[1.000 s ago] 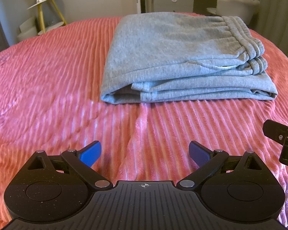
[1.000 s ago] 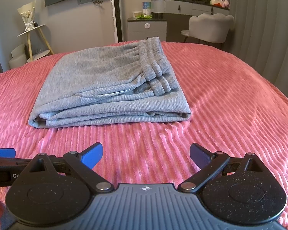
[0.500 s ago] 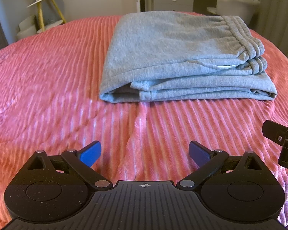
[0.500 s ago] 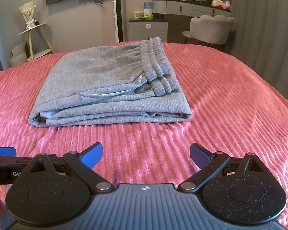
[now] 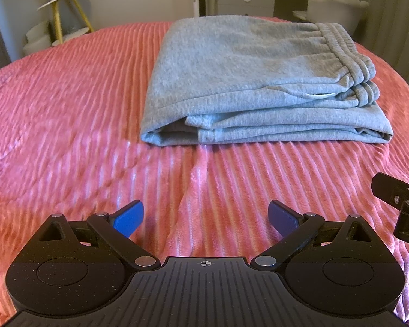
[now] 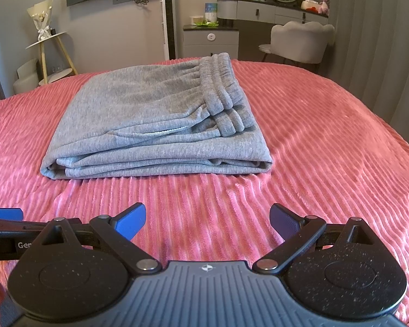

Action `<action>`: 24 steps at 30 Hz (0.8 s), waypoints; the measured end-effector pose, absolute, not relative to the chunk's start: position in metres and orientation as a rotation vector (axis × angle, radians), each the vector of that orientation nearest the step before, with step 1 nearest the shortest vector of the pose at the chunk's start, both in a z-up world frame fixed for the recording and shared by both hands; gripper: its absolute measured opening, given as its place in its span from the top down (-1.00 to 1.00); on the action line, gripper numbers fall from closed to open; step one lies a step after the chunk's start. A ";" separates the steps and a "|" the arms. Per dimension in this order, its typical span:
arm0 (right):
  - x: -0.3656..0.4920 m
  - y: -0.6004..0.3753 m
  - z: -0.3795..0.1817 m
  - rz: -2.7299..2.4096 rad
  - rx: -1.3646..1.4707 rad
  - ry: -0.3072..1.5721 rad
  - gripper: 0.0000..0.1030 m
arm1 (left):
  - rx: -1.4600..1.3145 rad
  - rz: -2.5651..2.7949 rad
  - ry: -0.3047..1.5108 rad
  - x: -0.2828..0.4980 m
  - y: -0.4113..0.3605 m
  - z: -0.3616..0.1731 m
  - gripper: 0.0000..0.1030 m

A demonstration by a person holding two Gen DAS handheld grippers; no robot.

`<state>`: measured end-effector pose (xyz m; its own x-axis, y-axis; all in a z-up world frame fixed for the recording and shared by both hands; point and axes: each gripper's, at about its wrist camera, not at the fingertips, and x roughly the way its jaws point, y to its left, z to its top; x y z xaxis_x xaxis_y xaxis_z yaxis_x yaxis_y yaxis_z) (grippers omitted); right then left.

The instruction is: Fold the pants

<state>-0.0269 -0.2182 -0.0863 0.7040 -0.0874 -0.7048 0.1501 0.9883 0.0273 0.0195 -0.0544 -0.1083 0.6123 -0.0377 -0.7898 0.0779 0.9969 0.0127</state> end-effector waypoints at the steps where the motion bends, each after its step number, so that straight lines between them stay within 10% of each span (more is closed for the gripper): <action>1: -0.027 -0.218 -0.086 -0.132 0.084 0.779 -0.89 | 0.048 -0.067 0.910 0.019 -0.054 -0.108 -0.95; 24: -0.028 -0.218 -0.086 -0.126 0.079 0.780 -0.89 | 0.065 -0.075 0.907 0.019 -0.057 -0.110 -0.95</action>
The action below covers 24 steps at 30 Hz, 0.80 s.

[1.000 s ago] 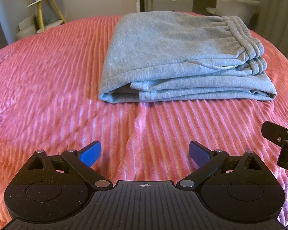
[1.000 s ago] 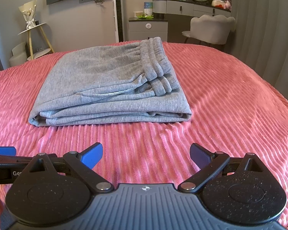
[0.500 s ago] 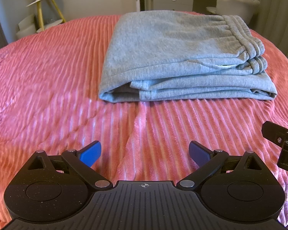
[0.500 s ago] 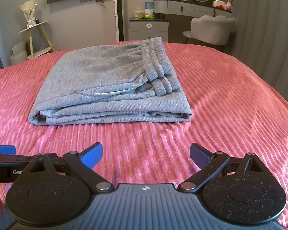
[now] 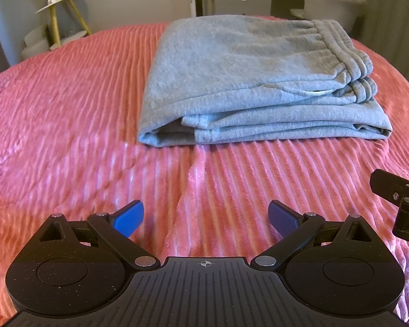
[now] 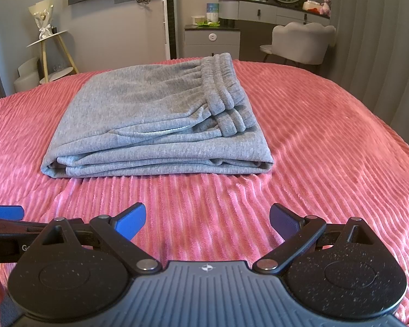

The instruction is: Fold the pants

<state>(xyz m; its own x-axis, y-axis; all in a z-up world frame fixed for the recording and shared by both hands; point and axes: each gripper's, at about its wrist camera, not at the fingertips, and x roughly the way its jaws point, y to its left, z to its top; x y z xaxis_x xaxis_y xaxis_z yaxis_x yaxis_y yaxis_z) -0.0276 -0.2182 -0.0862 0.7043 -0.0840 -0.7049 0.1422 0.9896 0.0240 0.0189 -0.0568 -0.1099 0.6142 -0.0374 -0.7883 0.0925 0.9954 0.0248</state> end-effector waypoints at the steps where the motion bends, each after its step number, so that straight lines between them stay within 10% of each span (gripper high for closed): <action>1: -0.028 -0.218 -0.086 -0.126 0.078 0.779 -0.89 | 0.063 -0.075 0.908 0.019 -0.056 -0.110 -0.95; 24: -0.028 -0.221 -0.085 -0.125 0.072 0.774 -0.89 | 0.055 -0.077 0.910 0.019 -0.055 -0.110 -0.95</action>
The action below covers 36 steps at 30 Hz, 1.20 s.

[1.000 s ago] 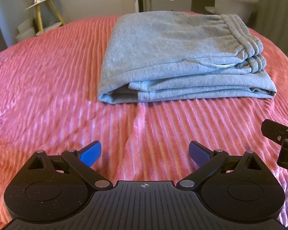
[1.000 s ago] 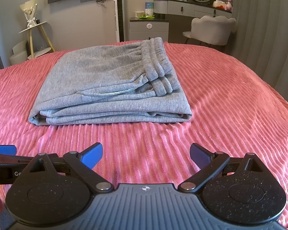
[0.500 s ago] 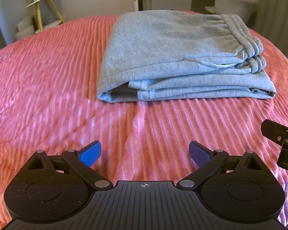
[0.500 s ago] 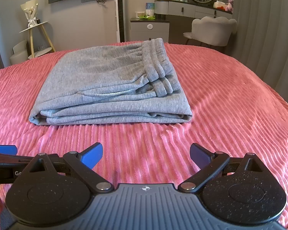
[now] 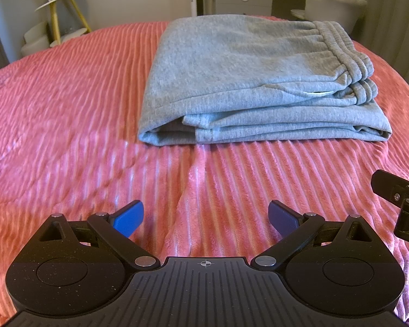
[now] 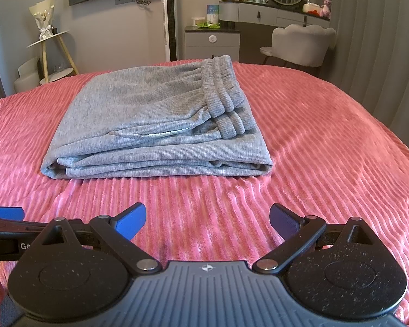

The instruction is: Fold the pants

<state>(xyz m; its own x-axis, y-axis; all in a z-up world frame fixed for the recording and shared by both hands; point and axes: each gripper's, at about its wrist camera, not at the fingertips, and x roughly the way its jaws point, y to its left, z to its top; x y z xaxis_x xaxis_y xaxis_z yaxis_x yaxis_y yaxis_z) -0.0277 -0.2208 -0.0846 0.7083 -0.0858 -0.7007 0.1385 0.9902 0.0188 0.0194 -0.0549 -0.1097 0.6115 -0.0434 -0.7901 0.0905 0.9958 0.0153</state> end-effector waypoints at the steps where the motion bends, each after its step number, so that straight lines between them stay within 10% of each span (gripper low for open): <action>1: -0.028 -0.220 -0.085 -0.125 0.072 0.774 -0.89 | 0.055 -0.078 0.909 0.019 -0.055 -0.109 -0.95; 36: -0.027 -0.220 -0.083 -0.121 0.067 0.770 -0.89 | 0.046 -0.086 0.932 0.019 -0.055 -0.112 -0.95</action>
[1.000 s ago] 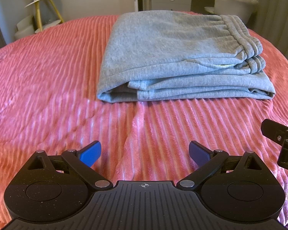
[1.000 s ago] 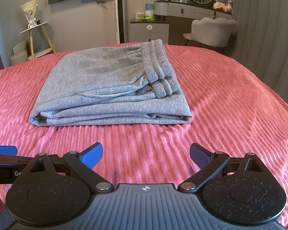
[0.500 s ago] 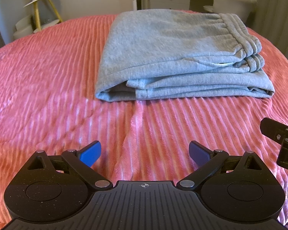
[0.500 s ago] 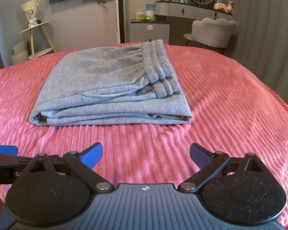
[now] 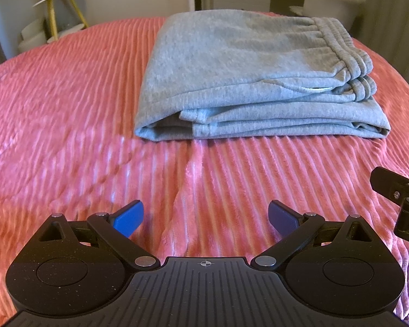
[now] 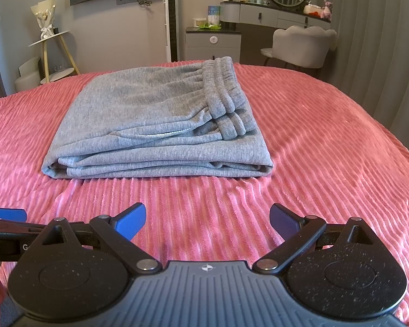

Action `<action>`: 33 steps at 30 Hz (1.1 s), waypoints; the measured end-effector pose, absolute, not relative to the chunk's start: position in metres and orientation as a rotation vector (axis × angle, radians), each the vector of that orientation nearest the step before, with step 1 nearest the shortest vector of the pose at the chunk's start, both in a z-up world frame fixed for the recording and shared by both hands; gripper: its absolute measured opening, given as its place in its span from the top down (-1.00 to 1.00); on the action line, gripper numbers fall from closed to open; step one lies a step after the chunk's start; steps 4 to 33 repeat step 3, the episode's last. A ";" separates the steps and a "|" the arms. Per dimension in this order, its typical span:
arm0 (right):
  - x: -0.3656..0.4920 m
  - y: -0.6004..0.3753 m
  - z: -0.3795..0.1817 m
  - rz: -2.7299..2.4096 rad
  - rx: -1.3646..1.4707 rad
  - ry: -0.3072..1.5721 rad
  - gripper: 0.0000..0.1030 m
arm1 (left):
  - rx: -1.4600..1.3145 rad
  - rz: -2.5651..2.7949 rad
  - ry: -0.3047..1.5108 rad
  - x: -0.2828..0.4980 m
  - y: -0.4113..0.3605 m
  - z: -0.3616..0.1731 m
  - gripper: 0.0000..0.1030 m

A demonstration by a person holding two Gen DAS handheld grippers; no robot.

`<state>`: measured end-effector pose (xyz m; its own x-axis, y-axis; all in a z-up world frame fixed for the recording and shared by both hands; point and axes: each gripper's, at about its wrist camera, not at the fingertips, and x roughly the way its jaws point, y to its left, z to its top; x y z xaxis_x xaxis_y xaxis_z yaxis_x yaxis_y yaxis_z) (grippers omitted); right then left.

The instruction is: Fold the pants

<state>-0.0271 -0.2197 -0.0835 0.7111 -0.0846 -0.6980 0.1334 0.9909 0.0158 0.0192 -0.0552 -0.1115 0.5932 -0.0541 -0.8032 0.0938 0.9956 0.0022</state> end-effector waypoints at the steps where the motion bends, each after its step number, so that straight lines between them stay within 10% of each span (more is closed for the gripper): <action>1: -0.027 -0.219 -0.083 -0.122 0.066 0.770 -0.89 | 0.046 -0.087 0.933 0.019 -0.055 -0.111 -0.95; 33: -0.027 -0.219 -0.083 -0.120 0.066 0.770 -0.89 | 0.048 -0.090 0.933 0.019 -0.056 -0.111 -0.95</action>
